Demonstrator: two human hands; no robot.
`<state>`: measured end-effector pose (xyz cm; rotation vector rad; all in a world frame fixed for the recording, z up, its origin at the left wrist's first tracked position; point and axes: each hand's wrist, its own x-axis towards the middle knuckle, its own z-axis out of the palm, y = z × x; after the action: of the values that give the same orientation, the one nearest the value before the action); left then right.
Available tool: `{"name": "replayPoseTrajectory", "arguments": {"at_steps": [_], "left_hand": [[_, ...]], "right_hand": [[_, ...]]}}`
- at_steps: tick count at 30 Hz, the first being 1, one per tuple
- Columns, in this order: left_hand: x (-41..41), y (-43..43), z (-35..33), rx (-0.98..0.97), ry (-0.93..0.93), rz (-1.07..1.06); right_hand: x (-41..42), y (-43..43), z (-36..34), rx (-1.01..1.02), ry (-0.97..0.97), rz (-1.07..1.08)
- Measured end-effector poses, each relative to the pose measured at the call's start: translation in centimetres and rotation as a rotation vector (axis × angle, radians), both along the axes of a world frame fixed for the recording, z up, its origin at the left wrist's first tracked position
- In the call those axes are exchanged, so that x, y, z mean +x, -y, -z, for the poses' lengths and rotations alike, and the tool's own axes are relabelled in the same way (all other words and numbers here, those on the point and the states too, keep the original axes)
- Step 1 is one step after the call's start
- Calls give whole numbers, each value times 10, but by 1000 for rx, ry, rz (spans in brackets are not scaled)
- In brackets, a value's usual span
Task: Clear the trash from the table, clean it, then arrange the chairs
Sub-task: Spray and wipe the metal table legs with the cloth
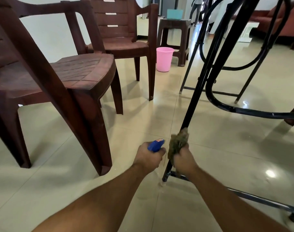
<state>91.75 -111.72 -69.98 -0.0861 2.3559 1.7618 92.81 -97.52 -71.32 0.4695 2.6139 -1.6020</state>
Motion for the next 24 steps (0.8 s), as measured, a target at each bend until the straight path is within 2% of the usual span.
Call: {"name": "replayPoseTrajectory", "arguments": {"at_steps": [3,5,9,10,12,14,18,19,21,24], "left_hand": [[-5,-2,-2,16,-27,-17],[-4,-3,-2,39,-28,-29],[2,-6,-1,4,-18,-16],[1,-4,0,0,-14,-14],[-4,0,2,-14,-14,-4],[-4,5,5,-16,-1,-10],[3,7,9,-33,16,-23],[4,8,10,-34,23,-20],[5,9,11,-30,20,-12],[1,10,13,-44,-1,-3]], "right_hand": [[11,7,-3,250,-146,-56],[-1,7,-24,531,-336,-18],[-16,-35,-33,1128,-484,-68],[-14,-50,-26,1246,-520,-126],[-4,-65,-4,1454,-525,-389],[9,-62,26,1430,-421,-652],[60,-33,76,1001,-129,-787],[69,-29,88,963,-83,-844],[77,-32,115,1096,-40,-911],[61,-44,127,1189,-300,-741]]}}
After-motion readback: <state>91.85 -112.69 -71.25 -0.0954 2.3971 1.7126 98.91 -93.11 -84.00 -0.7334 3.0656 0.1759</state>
